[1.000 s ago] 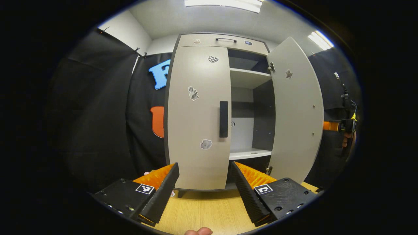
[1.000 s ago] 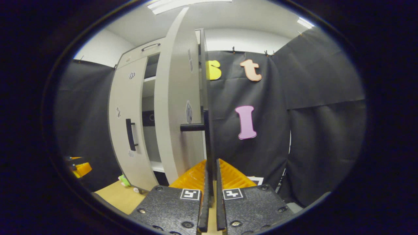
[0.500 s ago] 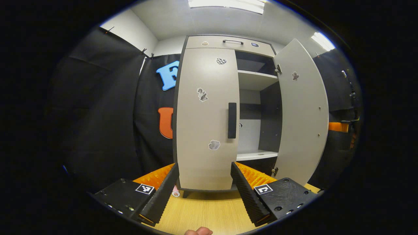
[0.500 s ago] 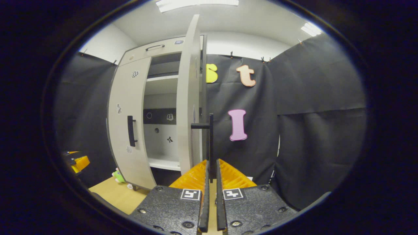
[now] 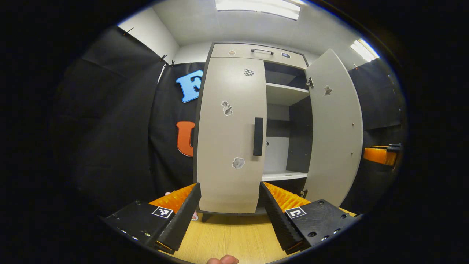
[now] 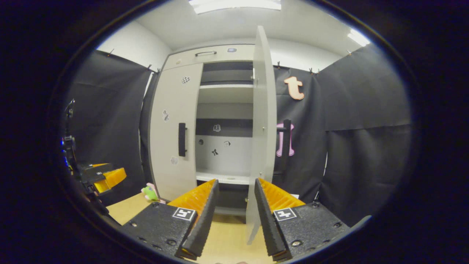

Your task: Open the right door of the double-door shoe cabinet with the right hand, and open the left door with the left hand.

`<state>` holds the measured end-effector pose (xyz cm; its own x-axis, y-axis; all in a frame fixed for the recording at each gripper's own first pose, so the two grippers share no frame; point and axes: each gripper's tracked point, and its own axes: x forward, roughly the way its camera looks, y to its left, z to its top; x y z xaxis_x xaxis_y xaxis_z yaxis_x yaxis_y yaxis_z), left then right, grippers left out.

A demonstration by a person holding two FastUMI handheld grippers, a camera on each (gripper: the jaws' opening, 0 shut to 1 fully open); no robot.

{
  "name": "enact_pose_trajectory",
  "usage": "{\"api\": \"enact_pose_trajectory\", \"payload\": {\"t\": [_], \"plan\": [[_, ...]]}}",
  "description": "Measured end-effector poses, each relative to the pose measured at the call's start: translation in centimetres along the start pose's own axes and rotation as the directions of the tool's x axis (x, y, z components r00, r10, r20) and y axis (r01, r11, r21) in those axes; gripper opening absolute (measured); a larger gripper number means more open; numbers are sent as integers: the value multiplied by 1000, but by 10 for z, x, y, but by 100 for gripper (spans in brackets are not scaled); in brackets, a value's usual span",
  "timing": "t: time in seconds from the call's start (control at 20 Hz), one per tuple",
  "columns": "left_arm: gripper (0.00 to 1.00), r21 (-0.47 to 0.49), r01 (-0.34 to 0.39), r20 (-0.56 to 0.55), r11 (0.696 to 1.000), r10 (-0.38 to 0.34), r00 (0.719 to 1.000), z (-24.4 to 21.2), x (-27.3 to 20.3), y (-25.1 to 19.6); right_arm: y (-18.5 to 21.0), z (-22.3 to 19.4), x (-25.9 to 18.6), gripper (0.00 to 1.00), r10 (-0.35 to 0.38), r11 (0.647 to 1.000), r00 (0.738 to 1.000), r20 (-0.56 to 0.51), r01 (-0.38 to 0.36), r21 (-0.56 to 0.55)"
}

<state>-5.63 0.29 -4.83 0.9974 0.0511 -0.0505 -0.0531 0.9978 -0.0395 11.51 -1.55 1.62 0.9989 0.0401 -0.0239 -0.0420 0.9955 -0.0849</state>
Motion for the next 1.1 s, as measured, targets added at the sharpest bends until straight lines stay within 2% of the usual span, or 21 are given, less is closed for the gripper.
{"api": "enact_pose_trajectory", "payload": {"t": [0.15,0.2,0.25,0.35,0.45,0.65,0.8,0.9,0.95,1.0,1.1], "plan": [[95,-56,55,26,997,-54,998,4,-2,-16,15,9,3,72,30,999,998,59,-32,27],[95,-67,68,31,995,-66,997,5,0,-18,21,8,5,95,46,998,997,58,-49,48],[95,-68,72,36,995,-70,997,7,1,-19,25,5,5,99,56,995,997,58,-60,76],[95,-58,75,38,996,-73,997,8,8,-20,32,6,5,98,61,987,996,69,-70,144],[95,-53,91,58,994,-88,994,16,20,-28,30,-1,3,98,45,984,998,38,-51,170],[95,-57,146,128,988,-138,982,41,53,-49,20,-6,0,95,4,992,1000,24,-7,126],[95,-44,194,132,980,-187,973,46,88,-68,28,-7,-4,95,48,991,998,30,-51,122],[95,-35,182,156,983,-175,972,55,115,-73,27,-11,-6,95,45,991,999,14,-47,124],[95,-18,169,157,985,-164,974,59,129,-75,24,-15,-7,92,39,992,999,4,-40,120],[95,2,161,154,987,-159,975,61,142,-78,21,-17,-8,95,30,993,1000,-5,-29,114],[95,24,141,152,990,-142,978,67,170,-80,16,-22,-9,95,14,994,1000,-23,-12,109]]}}
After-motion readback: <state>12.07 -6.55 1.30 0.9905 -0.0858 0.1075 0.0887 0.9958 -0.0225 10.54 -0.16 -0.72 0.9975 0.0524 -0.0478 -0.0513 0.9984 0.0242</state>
